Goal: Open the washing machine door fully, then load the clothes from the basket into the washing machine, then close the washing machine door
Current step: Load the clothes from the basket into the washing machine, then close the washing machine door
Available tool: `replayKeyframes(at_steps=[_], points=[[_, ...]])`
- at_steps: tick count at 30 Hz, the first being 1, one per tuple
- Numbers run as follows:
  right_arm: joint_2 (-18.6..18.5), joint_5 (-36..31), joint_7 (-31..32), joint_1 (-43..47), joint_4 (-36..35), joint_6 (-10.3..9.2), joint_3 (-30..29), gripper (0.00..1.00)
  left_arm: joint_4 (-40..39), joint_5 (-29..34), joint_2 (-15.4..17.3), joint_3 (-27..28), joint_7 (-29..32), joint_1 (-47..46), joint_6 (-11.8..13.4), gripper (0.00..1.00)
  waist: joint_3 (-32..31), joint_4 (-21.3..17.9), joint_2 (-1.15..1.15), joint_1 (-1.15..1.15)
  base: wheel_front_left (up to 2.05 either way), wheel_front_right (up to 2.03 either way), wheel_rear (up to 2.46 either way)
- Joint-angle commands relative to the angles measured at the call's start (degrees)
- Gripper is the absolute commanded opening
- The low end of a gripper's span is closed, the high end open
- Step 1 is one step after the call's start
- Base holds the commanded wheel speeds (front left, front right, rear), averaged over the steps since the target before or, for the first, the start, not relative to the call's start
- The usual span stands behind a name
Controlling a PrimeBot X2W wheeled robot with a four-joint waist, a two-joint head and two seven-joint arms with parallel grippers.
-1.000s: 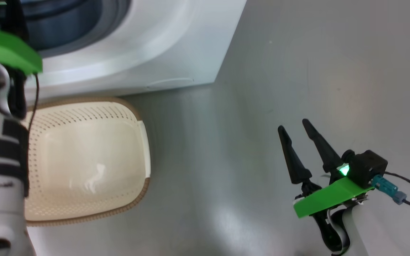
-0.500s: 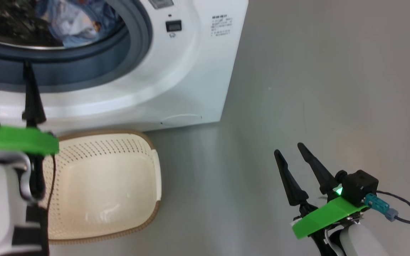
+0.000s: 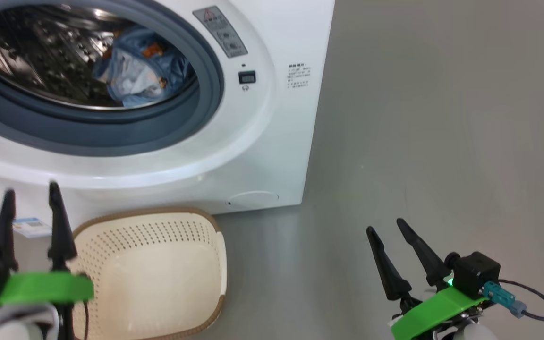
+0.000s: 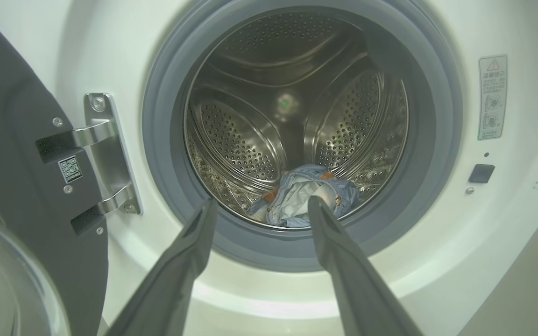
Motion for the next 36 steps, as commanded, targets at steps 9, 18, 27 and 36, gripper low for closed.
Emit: replayKeyframes(at_steps=[9,18,27,36], points=[[-0.51,-0.28,-0.28,3.71,-0.89,0.16,0.94,1.0,-6.78,-1.49,0.19,0.8,-0.3,12.82,3.15,1.0,-7.36,-0.07,0.0,0.0,0.0,0.0,0.0],[-1.25,-1.07,-0.28,6.67,-1.99,0.16,0.31,1.0,-11.79,-3.62,0.12,-3.52,-0.3,26.84,8.35,1.0,-12.1,-0.21,0.0,0.0,0.0,0.0,0.0],[-1.26,-3.15,-0.28,7.64,-3.13,0.16,-1.42,1.0,-12.94,-2.44,0.12,-4.04,-0.3,28.37,9.29,1.0,-12.77,-0.36,0.0,0.0,0.0,0.0,0.0],[-1.21,-3.96,-0.28,7.95,-3.36,0.16,-2.11,1.0,-13.8,-1.68,0.12,-4.31,-0.3,28.62,9.13,1.0,-13.08,-0.49,0.0,0.0,0.0,0.0,0.0]])
